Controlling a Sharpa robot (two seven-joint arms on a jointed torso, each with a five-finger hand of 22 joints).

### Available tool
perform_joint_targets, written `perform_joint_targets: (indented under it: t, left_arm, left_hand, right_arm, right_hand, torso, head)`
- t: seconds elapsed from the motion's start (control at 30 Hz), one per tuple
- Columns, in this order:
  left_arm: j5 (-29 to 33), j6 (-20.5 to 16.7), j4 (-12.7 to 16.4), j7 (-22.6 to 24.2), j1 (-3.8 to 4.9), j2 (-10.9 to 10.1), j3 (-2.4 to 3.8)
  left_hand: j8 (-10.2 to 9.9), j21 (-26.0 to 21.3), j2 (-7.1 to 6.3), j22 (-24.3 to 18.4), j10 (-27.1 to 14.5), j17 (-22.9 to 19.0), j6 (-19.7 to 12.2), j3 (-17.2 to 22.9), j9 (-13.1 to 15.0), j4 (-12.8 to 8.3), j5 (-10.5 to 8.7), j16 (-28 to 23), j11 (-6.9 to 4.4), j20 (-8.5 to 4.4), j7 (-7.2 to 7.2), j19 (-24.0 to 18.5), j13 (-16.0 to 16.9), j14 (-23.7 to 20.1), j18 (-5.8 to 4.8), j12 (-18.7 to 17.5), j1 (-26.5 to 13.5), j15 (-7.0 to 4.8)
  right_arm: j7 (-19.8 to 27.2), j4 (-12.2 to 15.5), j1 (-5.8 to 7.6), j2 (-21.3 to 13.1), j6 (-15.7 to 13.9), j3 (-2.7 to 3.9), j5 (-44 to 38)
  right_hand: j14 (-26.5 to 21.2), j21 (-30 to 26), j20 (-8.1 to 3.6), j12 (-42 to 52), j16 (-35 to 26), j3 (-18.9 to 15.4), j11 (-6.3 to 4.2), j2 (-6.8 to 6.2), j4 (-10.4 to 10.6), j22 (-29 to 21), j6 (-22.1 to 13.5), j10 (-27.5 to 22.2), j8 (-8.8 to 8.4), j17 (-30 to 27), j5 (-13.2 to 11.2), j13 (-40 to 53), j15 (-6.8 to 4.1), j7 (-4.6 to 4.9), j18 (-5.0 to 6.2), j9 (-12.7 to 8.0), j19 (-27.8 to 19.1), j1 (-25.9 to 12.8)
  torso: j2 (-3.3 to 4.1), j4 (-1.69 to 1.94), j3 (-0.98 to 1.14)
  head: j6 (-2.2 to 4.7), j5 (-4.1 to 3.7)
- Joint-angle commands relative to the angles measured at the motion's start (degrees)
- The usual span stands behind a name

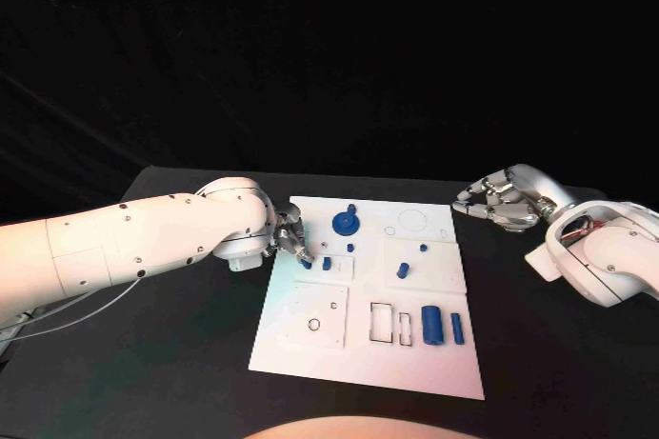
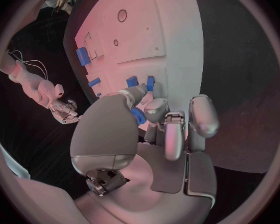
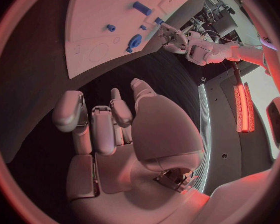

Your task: Assemble the parts on the task board

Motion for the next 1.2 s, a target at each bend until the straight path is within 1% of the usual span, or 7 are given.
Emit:
perform_joint_targets:
  t: [0.03, 0.17, 0.27, 0.4, 0.87, 0.9, 1.2]
  left_arm:
    - [-0.4, 1.4, 0.5, 0.3, -0.15, -0.1, -0.01]
    - [-0.3, 2.5, 0.7, 0.2, -0.21, -0.3, -0.01]
    - [-0.2, 3.2, 0.7, 0.2, -0.24, -0.3, -0.01]
    - [0.0, 3.7, 0.7, 0.1, -0.25, -0.4, -0.01]
    - [0.5, 2.5, -0.1, 0.1, -0.53, 0.5, -0.01]
    - [0.6, 2.5, -0.2, 0.1, -0.56, 0.6, -0.01]
    - [0.8, 2.4, -0.7, 0.1, -0.63, 0.9, -0.01]
  left_hand:
    - [0.2, 0.3, -0.29, 0.1, 0.5, 15.1, 0.8, 7.6, 1.8, -7.1, 0.18, 0.1, -0.01, 0.02, -0.56, 0.5, 0.2, 6.0, -1.00, 0.3, 0.1, -0.39]
    - [0.2, 0.3, -0.47, 0.2, 0.5, 15.1, 0.8, 7.7, 1.8, -7.1, 0.17, 0.1, -0.04, -0.01, -0.62, 0.5, 0.2, 6.0, -1.01, 0.3, -0.2, -0.42]
    - [0.2, 0.3, -0.63, 0.2, 0.6, 15.1, 0.9, 7.7, 1.9, -7.0, 0.16, 0.1, -0.11, -0.04, -0.73, 0.5, 0.0, 6.0, -1.02, 0.2, -0.5, -0.46]
    - [0.2, 0.3, -0.74, 0.2, 0.5, 15.1, 1.2, 7.8, 2.0, -6.8, 0.15, 0.1, -0.27, -0.12, -0.97, 0.5, -0.5, 6.0, -1.02, -0.2, -1.1, -0.56]
    - [0.5, 0.2, -0.17, 0.1, 1.1, 15.1, 1.9, 7.8, 2.3, -5.7, 0.13, 0.1, -0.73, -0.45, -1.59, 0.6, 0.2, 6.0, -1.01, 0.3, -3.0, -0.93]
    - [0.5, 0.2, -0.10, 0.2, 1.1, 15.1, 2.0, 7.8, 2.3, -5.5, 0.12, 0.1, -0.76, -0.49, -1.63, 0.6, 0.3, 6.0, -1.02, 0.3, -3.2, -0.97]
    - [0.6, 0.2, 0.25, 0.2, 1.2, 15.1, 2.1, 7.6, 2.5, -4.9, 0.11, 0.1, -0.87, -0.62, -1.78, 0.6, 0.4, 6.0, -1.03, 0.4, -4.0, -1.08]
  right_arm:
    - [0.4, 0.1, -0.04, 0.0, 0.2, 0.02, -0.5]
    - [0.4, 0.0, -0.06, 0.0, 0.2, 0.02, -0.5]
    - [0.4, 0.0, -0.07, 0.0, 0.2, 0.02, -0.5]
    - [0.4, 0.0, -0.08, 0.0, 0.2, 0.02, -0.5]
    - [0.4, 0.0, -0.11, 0.0, 0.1, 0.02, -0.5]
    - [0.4, 0.1, -0.11, -0.1, 0.1, 0.02, -0.5]
    - [0.4, 0.1, -0.11, -0.1, 0.1, 0.02, -0.5]
  right_hand:
    - [2.0, -0.2, -0.18, 0.3, -0.2, -0.3, 0.00, -0.29, 0.2, 0.1, -0.3, 0.0, 0.25, 0.1, 0.2, 0.1, -0.43, 0.02, 0.59, 0.1, -0.2, 0.2]
    - [2.0, -0.2, -0.18, 0.3, -0.2, -0.3, 0.00, -0.29, 0.2, 0.1, -0.3, 0.0, 0.25, 0.1, 0.2, 0.1, -0.43, 0.02, 0.59, 0.1, -0.2, 0.2]
    - [2.0, -0.2, -0.18, 0.3, -0.2, -0.3, 0.00, -0.29, 0.2, 0.1, -0.3, 0.0, 0.25, 0.1, 0.2, 0.1, -0.43, 0.02, 0.59, 0.1, -0.2, 0.2]
    - [2.0, -0.2, -0.18, 0.3, -0.2, -0.3, 0.00, -0.29, 0.2, 0.1, -0.3, 0.0, 0.25, 0.1, 0.2, 0.1, -0.43, 0.02, 0.59, 0.1, -0.2, 0.2]
    - [2.0, -0.2, -0.18, 0.3, -0.2, -0.3, 0.00, -0.29, 0.2, 0.1, -0.3, 0.0, 0.25, 0.1, 0.2, 0.1, -0.43, 0.02, 0.59, 0.1, -0.2, 0.2]
    - [2.0, -0.2, -0.18, 0.3, -0.2, -0.3, 0.00, -0.29, 0.2, 0.1, -0.3, 0.0, 0.25, 0.1, 0.2, 0.1, -0.43, 0.02, 0.59, 0.1, -0.2, 0.2]
    - [2.0, -0.2, -0.18, 0.3, -0.2, -0.3, 0.00, -0.29, 0.2, 0.1, -0.3, 0.0, 0.25, 0.1, 0.2, 0.1, -0.43, 0.02, 0.59, 0.1, -0.2, 0.2]
  torso:
    - [-0.01, -0.01, -0.01]
    - [0.01, 0.02, -0.03]
    - [0.01, 0.01, 0.01]
    - [-0.02, 0.00, -0.04]
    - [0.00, -0.03, -0.02]
    - [0.00, -0.03, 0.01]
    - [-0.02, -0.03, 0.00]
  head:
    - [-0.05, -0.07]
    - [-0.11, 0.01]
    - [-0.17, -0.01]
    - [-0.14, 0.03]
    - [-0.24, -0.04]
    - [-0.22, -0.08]
    - [-0.24, -0.13]
